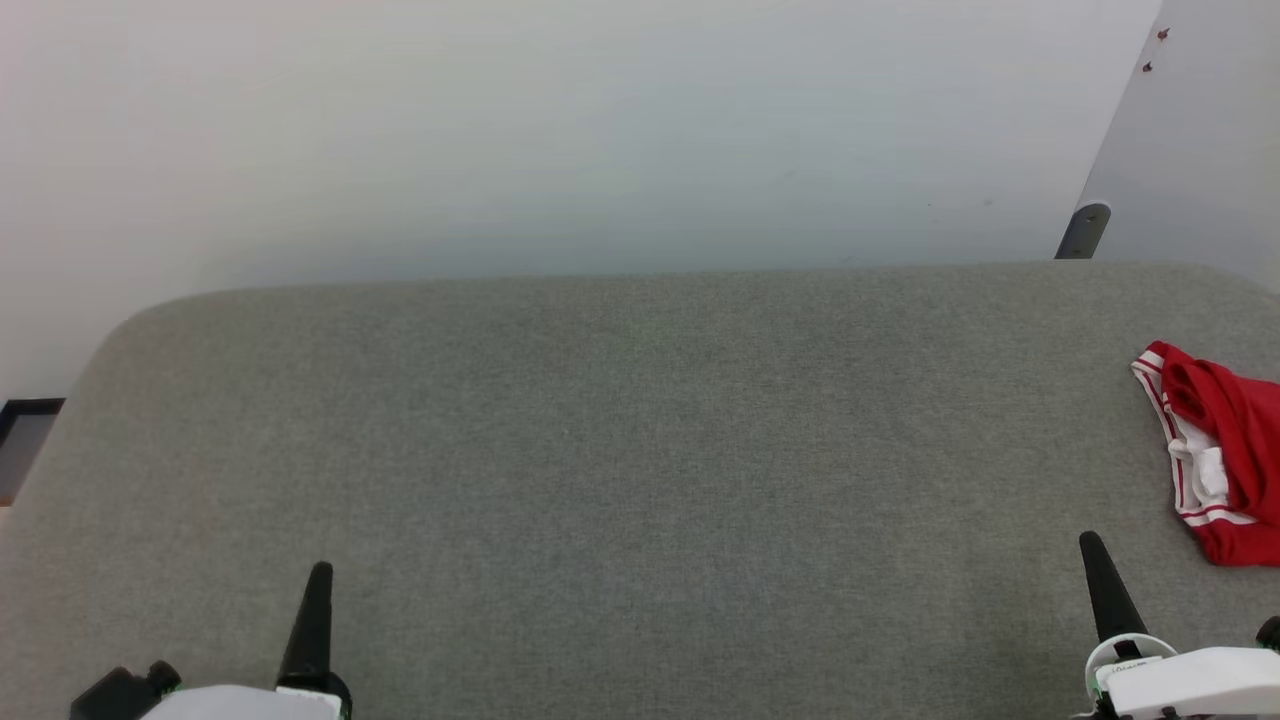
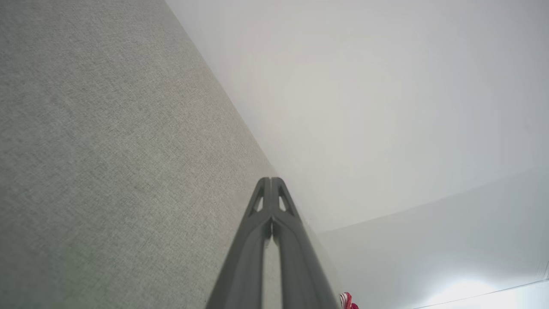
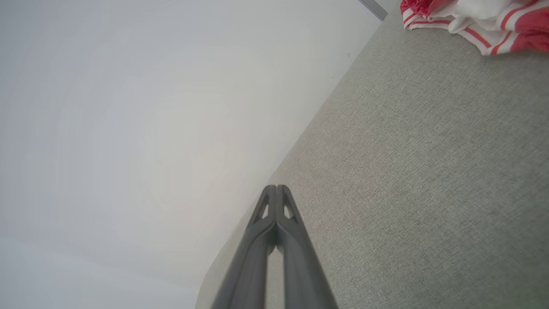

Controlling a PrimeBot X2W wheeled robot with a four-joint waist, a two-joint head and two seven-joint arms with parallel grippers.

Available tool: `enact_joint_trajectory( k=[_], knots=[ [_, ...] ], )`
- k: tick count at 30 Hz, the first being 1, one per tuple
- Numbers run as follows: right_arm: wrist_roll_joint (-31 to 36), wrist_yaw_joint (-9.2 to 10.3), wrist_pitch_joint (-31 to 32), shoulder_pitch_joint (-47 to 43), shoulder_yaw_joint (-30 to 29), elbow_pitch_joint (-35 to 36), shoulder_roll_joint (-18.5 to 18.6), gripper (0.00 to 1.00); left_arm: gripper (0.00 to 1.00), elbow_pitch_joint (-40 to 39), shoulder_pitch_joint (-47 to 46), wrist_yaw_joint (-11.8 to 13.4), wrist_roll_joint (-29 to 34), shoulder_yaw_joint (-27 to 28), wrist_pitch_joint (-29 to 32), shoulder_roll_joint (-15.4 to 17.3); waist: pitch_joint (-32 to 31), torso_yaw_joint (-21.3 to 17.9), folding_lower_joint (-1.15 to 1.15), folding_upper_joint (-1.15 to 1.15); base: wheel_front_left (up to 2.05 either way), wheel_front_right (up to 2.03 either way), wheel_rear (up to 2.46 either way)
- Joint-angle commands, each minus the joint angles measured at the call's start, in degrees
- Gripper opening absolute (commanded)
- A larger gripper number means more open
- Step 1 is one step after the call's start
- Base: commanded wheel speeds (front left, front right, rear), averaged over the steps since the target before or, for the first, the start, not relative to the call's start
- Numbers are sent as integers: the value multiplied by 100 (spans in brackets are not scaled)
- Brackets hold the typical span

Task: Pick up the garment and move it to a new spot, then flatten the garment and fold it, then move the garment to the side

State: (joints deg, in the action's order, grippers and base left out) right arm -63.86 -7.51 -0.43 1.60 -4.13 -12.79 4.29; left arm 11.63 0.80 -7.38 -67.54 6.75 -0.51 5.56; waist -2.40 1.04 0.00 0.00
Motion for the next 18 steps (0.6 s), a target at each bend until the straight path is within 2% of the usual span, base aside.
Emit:
enact_joint_trajectory(
  k=[1, 18],
  knots=[
    [-145, 2, 41, 113, -34, 25, -8, 0, 0, -31, -132, -11, -123, 5, 36, 7, 5, -2, 0, 0, 0, 0, 0],
    [-1095, 2, 274, 260, -109, -26, -56, 0, 0, 70, -350, -14, -957, -3, 277, -90, 81, -33, 0, 0, 0, 0, 0]
  ],
)
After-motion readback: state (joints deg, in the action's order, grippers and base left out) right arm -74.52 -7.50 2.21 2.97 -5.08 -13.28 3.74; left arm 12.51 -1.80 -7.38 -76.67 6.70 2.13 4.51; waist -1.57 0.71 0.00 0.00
